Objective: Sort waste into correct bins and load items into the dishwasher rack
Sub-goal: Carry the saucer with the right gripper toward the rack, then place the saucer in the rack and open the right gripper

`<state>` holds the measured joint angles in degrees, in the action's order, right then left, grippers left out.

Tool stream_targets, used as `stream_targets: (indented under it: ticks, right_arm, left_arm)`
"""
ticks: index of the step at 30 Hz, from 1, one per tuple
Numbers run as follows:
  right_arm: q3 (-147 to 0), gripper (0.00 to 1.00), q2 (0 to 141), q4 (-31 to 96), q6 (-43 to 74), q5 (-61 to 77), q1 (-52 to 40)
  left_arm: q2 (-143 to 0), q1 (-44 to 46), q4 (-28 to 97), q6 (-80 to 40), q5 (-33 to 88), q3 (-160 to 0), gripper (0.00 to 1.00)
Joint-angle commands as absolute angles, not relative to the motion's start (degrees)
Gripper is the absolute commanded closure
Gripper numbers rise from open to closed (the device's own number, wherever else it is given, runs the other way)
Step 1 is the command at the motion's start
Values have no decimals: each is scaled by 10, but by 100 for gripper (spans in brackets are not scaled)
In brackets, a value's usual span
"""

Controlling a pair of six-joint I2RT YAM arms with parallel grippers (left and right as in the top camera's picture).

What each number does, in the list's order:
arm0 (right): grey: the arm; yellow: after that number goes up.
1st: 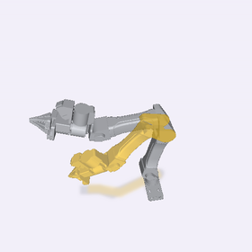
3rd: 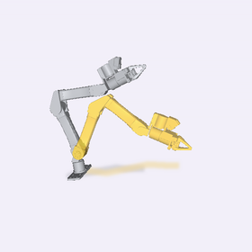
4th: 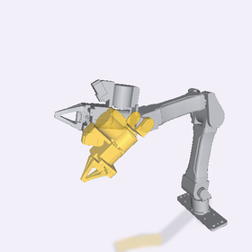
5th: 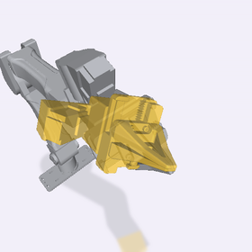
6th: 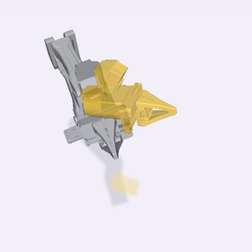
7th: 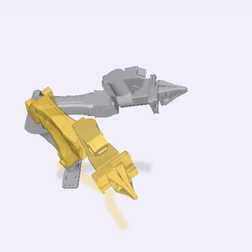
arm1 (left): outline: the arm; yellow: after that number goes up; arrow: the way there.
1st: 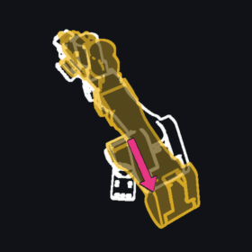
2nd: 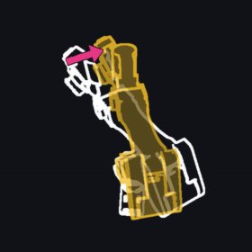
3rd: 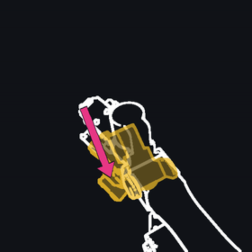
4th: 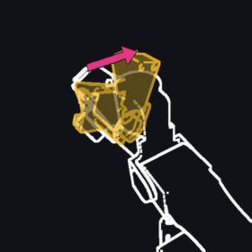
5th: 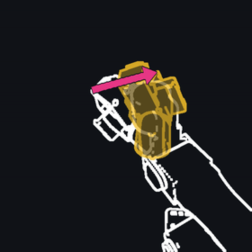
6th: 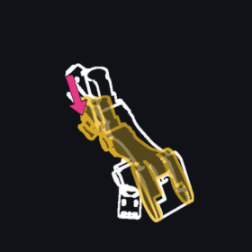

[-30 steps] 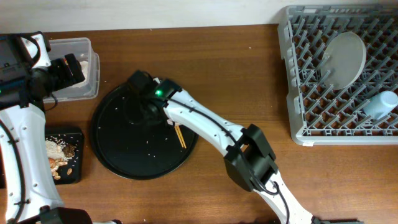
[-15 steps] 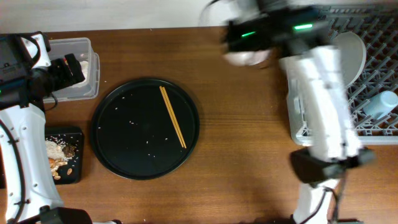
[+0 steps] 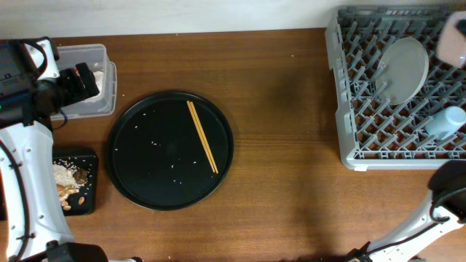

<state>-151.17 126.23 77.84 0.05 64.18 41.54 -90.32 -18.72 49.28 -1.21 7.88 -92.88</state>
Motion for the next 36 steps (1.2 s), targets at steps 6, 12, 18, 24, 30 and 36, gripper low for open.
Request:
stream_targets:
  ticks: [6, 12, 18, 24, 30, 36]
  right_arm:
    - [-1513, 96, 1346, 675, -43, 778, 487]
    - [-1513, 96, 1406, 621, -41, 771, 486]
    - [-1510, 96, 1446, 612, -41, 710, 486]
    - [-1493, 96, 1475, 588, -41, 702, 476]
    - [-1484, 96, 1505, 559, -41, 702, 457]
    - [-1484, 96, 1512, 550, -36, 691, 452]
  left_arm:
    - [-904, -189, 492, -17, 77, -928, 1]
    - [-904, -189, 492, -17, 77, -928, 1]
    - [-904, -189, 492, -17, 76, -928, 1]
    - [-904, -189, 492, -17, 77, -928, 1]
    - [-904, -189, 492, -17, 77, -928, 1]
    - [-904, -189, 492, -17, 77, -928, 1]
